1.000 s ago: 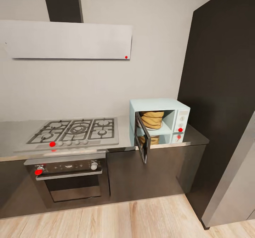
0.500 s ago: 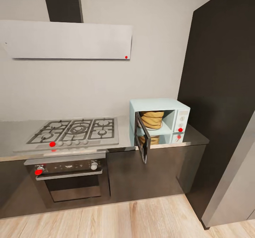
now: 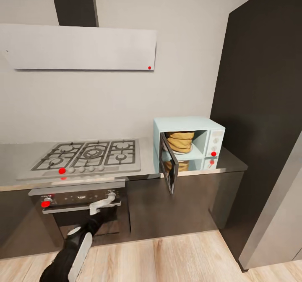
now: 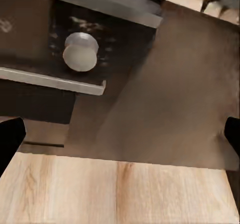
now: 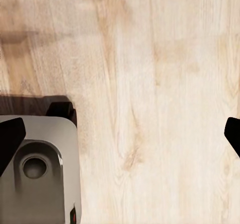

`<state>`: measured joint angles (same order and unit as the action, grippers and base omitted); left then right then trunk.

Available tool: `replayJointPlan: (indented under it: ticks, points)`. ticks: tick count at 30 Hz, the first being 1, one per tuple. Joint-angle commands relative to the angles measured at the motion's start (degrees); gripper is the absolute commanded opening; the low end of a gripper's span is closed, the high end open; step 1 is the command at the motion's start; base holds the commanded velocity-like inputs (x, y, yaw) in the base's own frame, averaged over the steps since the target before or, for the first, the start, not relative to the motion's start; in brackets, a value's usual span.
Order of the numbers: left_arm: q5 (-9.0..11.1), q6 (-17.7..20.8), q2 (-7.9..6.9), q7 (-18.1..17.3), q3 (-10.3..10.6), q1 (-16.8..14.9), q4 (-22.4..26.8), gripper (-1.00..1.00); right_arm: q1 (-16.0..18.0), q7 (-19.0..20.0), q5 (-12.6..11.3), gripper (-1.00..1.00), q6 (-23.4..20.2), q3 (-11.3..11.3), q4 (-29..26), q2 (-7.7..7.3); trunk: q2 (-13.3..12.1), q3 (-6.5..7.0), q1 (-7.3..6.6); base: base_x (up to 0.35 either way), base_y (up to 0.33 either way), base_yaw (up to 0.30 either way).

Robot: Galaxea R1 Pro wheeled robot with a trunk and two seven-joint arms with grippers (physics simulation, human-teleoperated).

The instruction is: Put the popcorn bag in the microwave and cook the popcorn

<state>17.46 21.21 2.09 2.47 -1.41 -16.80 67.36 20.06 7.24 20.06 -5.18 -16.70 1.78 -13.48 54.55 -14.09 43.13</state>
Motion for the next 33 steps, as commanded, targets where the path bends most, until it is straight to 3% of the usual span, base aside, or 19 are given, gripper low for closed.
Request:
replayJointPlan:
  ticks: [1, 3, 4, 5, 6, 11, 17, 22, 25, 27, 28, 30, 33]
  points:
    - [0.5, 0.6, 1.46, 0.3, 0.0, -1.6, 0.7, 1.0, 0.1, 0.1, 0.5, 1.0, -0.1, -0.5, 0.1, -0.04, 0.1, -0.08, 0.01, 0.0, 0.0, 0.0]
    - [-0.9, 0.7, 4.03, 0.4, 0.3, -2.5, 2.1, 1.0, 0.1, 0.1, 0.4, 1.0, 0.0, -0.5, 0.1, -0.05, 0.1, -0.08, 0.01, 0.0, 0.0, 0.0]
    - [-4.1, 1.1, 4.83, 0.3, 2.2, -2.8, 6.5, 1.0, 0.1, 0.2, 0.4, 1.0, -0.1, -0.7, 0.1, -0.06, 0.1, -0.08, 0.01, 0.0, 0.0, 0.0]
    - [-6.9, 2.1, 5.14, 0.2, 5.7, -2.9, 8.7, 1.0, 0.1, 0.2, 0.4, 1.0, -0.1, -0.7, 0.1, -0.06, 0.1, -0.08, 0.01, 0.0, 0.0, 0.0]
    - [-7.4, 2.6, 5.21, 0.3, 6.8, -2.9, 9.1, 1.0, 0.1, 0.2, 0.4, 1.0, -0.1, -0.7, 0.1, -0.06, 0.1, -0.08, 0.01, 0.0, 0.0, 0.0]
    - [-8.1, 3.5, 5.29, 1.2, 8.7, -2.9, 9.1, 1.0, 0.1, 0.2, 0.7, 1.0, -0.2, -0.6, 0.1, -0.02, 0.1, -0.08, 0.01, 0.089, 0.0, 0.0]
    - [-7.8, 3.0, 5.54, 6.6, 8.9, -2.9, 8.8, 1.0, 0.1, 0.2, 0.8, 1.0, -0.1, -0.6, 0.1, 0.03, 0.1, -0.08, 0.01, 0.302, 0.0, 0.0]
    - [-7.8, 2.9, 6.03, 7.0, 9.0, -2.9, 8.8, 1.0, 0.1, 0.2, 0.6, 1.0, 0.6, -0.6, 0.1, 0.09, 0.1, -0.05, 0.01, 0.303, 0.0, -0.02]
    - [-7.7, 2.9, 6.19, 6.6, 9.4, -2.9, 8.8, 1.0, 0.1, 0.2, 0.5, 1.0, 0.5, -0.7, 0.1, 0.97, 0.1, 0.09, 0.01, 0.089, 0.0, -0.156]
    - [-7.8, 2.9, 6.2, 6.4, 11.3, -2.9, 8.8, 1.0, 0.1, 0.2, 0.5, 1.0, 0.5, -0.7, 0.1, 1.17, 0.1, 0.19, 0.01, 0.021, 0.0, -0.186]
    - [-7.8, 2.9, 6.18, 6.5, 14.5, -2.9, 8.8, 1.0, 0.1, 0.2, 0.5, 1.0, 0.5, -0.7, 0.1, 1.25, 0.1, 0.25, 0.01, 0.007, 0.0, -0.192]
    - [-7.8, 2.9, 6.17, 6.5, 16.8, -2.9, 8.8, 1.0, 0.1, 0.1, 0.5, 1.0, 0.6, -0.7, 0.1, 1.31, 0.1, 0.36, 0.01, 0.004, 0.0, -0.193]
    - [-7.7, 2.7, 6.11, 6.4, 18.3, -2.9, 8.8, 1.0, 0.1, 0.1, 0.5, 1.0, 0.6, -0.7, 0.1, 1.34, 0.1, 0.52, 0.01, 0.001, 0.0, -0.194]
